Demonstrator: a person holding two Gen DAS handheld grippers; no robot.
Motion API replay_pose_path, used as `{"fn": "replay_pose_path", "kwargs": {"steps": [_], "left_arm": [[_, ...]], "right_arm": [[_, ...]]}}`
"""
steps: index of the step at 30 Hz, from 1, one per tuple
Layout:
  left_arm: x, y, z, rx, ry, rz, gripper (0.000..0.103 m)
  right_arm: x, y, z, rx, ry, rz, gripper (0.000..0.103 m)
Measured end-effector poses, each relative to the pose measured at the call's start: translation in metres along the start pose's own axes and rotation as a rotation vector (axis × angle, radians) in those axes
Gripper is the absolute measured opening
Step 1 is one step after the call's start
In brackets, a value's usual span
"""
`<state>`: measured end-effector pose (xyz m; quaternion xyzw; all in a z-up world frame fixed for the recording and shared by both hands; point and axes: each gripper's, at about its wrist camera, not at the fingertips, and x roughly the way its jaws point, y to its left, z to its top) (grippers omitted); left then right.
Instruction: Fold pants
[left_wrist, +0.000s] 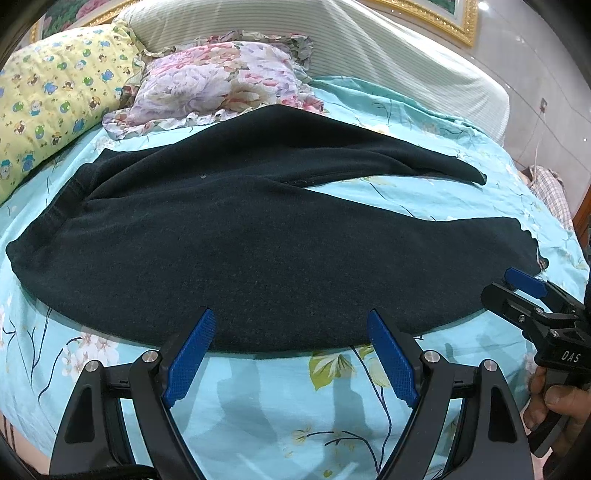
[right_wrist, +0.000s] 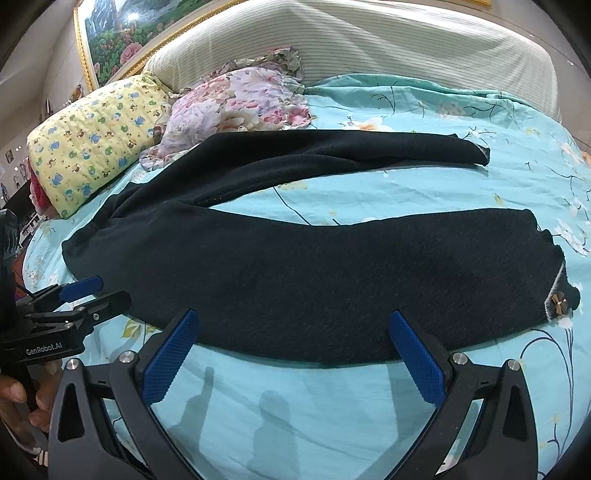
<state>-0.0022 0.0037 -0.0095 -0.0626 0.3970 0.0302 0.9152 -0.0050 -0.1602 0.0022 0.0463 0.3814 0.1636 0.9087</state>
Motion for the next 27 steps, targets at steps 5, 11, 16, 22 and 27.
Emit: {"fn": "replay_pose_path", "kwargs": {"steps": [5,11,16,22,27], "left_arm": [[0.0000,-0.0002,-0.0004,-0.001,0.000,-0.001,0.085],[-0.0004,0.0020,-0.0003,-0.004,0.002,-0.002,0.085],[0.0004,0.0030,0.0005,-0.006,0.005,-0.005,0.085],[0.0022,0.0038,0.0019,-0.010,0.008,-0.009,0.085],[0.0032,0.0034,0.0018,-0.010,0.009,-0.010,0.085]], "right_arm": [[0.0003,0.0005,-0.0002,0.001,0.002,0.000,0.103],[0.0008,0.0019,-0.0013,0.000,0.001,0.000,0.103],[0.0008,0.0024,-0.0019,0.002,0.003,0.001,0.103],[0.0019,0.0045,-0.0032,0.003,0.005,0.000,0.103],[0.0022,0.0040,-0.0032,0.003,0.006,0.001,0.103]]}}
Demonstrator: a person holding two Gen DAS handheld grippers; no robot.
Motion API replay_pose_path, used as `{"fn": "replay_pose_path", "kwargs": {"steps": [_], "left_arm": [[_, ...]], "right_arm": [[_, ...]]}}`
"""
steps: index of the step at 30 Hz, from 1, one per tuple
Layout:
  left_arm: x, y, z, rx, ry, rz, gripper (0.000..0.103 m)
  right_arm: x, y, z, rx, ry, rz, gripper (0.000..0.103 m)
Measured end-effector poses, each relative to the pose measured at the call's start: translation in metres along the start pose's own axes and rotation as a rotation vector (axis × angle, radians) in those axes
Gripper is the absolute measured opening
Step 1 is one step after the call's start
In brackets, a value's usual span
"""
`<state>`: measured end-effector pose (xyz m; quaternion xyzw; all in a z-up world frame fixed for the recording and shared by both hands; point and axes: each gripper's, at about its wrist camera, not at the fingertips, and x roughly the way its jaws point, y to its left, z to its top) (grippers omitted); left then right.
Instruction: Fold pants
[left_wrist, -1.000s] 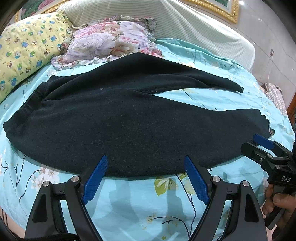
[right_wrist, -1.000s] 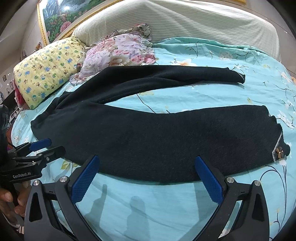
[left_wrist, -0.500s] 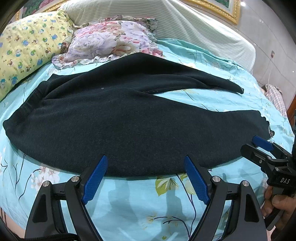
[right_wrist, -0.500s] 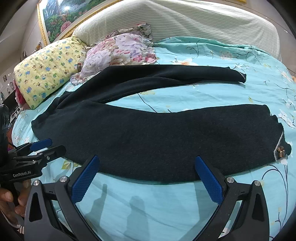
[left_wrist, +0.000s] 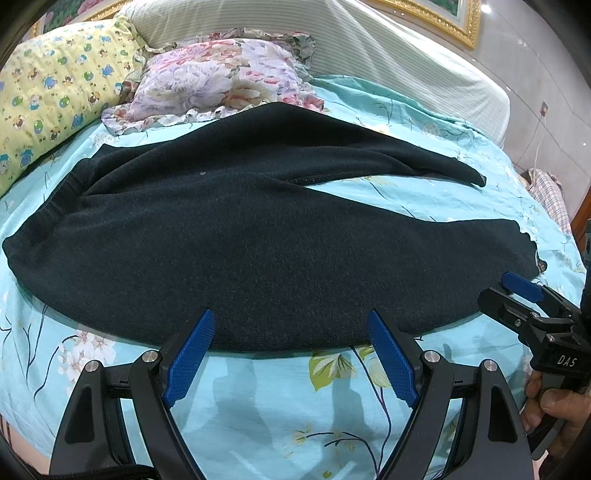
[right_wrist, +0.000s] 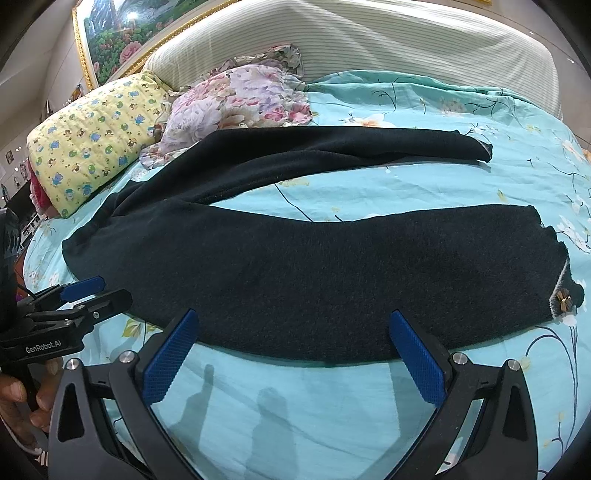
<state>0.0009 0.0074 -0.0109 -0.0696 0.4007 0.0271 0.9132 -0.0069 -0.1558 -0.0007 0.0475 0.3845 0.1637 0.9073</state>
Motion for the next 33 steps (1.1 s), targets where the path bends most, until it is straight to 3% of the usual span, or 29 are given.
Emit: {"fn": "replay_pose_path", "kwargs": {"steps": [33], "left_arm": [[0.0044,0.0015,0.0038,-0.009,0.015,-0.038,0.085]], "right_arm": [[0.0013,-0.0027,0.0024,0.034,0.014,0.015,0.103]]}}
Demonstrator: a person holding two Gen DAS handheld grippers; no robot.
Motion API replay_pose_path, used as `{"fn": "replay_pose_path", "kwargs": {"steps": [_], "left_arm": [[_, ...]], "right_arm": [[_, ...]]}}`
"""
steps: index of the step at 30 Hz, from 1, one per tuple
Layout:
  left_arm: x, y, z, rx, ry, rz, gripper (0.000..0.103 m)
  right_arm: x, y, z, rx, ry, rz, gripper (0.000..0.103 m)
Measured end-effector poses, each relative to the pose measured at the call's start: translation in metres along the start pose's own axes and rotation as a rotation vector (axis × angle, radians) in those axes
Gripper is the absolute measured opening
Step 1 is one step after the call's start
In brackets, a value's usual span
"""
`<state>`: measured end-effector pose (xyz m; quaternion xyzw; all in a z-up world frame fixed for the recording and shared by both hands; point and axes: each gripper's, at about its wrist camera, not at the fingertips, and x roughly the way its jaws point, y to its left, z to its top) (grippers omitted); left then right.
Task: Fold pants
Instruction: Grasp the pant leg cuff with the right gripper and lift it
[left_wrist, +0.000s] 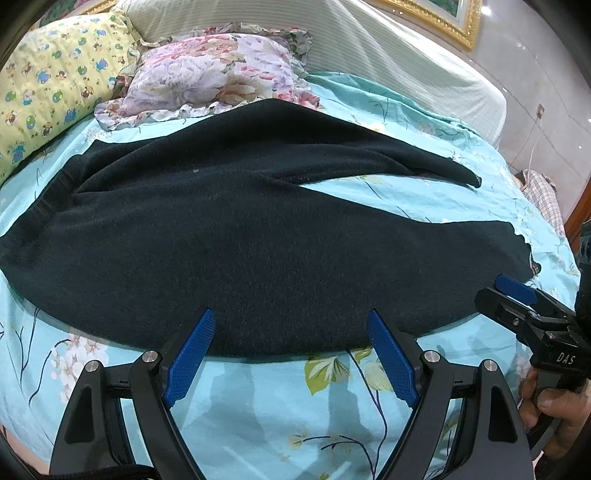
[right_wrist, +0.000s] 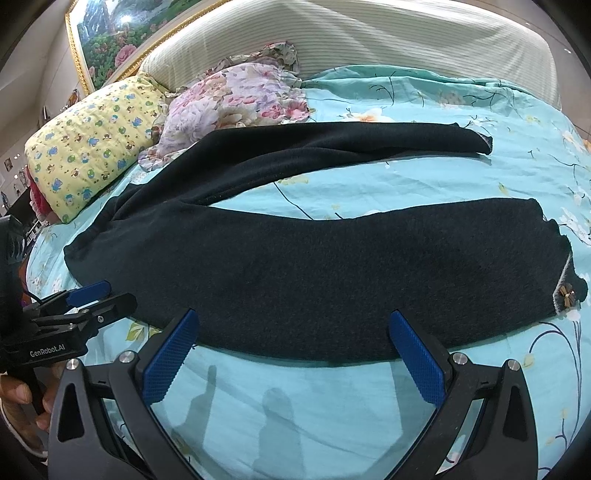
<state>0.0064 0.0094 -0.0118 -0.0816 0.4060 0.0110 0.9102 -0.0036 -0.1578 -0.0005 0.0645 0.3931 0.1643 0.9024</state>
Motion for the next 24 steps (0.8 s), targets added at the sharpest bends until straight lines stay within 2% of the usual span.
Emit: {"fn": "replay_pose_path", "kwargs": {"steps": [9,15,24], "left_arm": [[-0.004,-0.006,0.022,0.054,-0.019,-0.034,0.085],[0.001,-0.003,0.058,0.074,-0.017,-0.072,0.085],[0.020,-0.017,0.116,0.209,-0.016,-0.099,0.085]], "right_arm": [[0.000,-0.010,0.013,0.056,0.012,-0.001,0.103],[-0.003,-0.026,0.036,0.089,-0.003,-0.017,0.103],[0.002,-0.066,0.080,0.245,-0.029,0.021,0.103]]}}
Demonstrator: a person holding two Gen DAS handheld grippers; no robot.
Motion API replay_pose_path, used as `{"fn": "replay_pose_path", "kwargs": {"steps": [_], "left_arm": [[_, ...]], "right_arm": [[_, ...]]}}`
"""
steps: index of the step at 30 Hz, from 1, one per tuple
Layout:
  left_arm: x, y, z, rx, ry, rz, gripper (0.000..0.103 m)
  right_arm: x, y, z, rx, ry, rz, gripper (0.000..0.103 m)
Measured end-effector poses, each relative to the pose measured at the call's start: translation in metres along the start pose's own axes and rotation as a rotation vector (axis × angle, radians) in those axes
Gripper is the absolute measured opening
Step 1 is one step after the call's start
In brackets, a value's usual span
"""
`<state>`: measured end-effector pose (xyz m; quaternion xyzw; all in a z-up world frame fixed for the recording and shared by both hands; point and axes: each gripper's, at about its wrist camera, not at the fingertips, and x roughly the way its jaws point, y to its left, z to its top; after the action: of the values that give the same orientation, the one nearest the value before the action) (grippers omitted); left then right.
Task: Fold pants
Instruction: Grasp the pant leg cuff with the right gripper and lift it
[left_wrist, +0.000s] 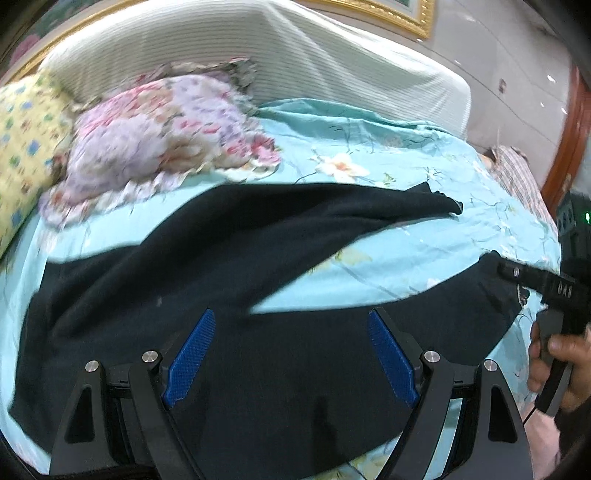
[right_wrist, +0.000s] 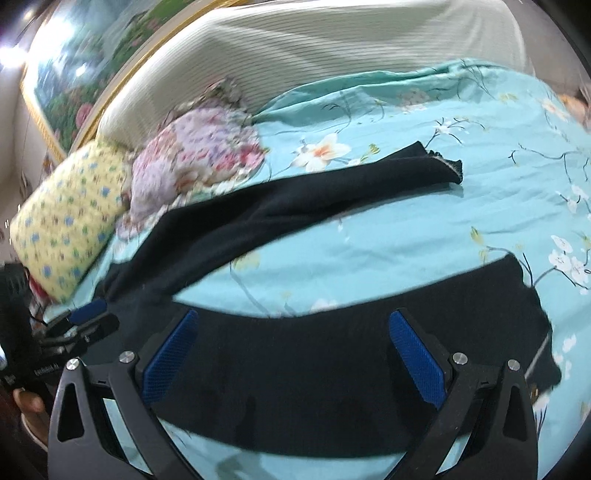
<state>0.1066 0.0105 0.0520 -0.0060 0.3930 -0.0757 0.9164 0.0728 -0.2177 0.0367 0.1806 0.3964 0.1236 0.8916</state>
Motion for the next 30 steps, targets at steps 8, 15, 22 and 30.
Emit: {"fn": "replay_pose_path", "kwargs": {"steps": [8,15,22,30], "left_arm": [[0.039,0.000,0.051,0.089,0.032,-0.028,0.085],[0.073,-0.001,0.099,0.198,0.051,-0.057,0.085],[0.111,-0.008,0.128,0.323,0.110,-0.135,0.085],[0.158,-0.003,0.133,0.387,0.234,-0.230,0.085]], "right_arm": [[0.018,-0.025,0.047,0.111,0.011,-0.010,0.103],[0.037,-0.051,0.079,0.225,0.020,-0.008,0.103],[0.058,-0.095,0.102,0.481,0.024,0.005,0.103],[0.086,-0.136,0.109,0.677,0.056,0.010,0.088]]}}
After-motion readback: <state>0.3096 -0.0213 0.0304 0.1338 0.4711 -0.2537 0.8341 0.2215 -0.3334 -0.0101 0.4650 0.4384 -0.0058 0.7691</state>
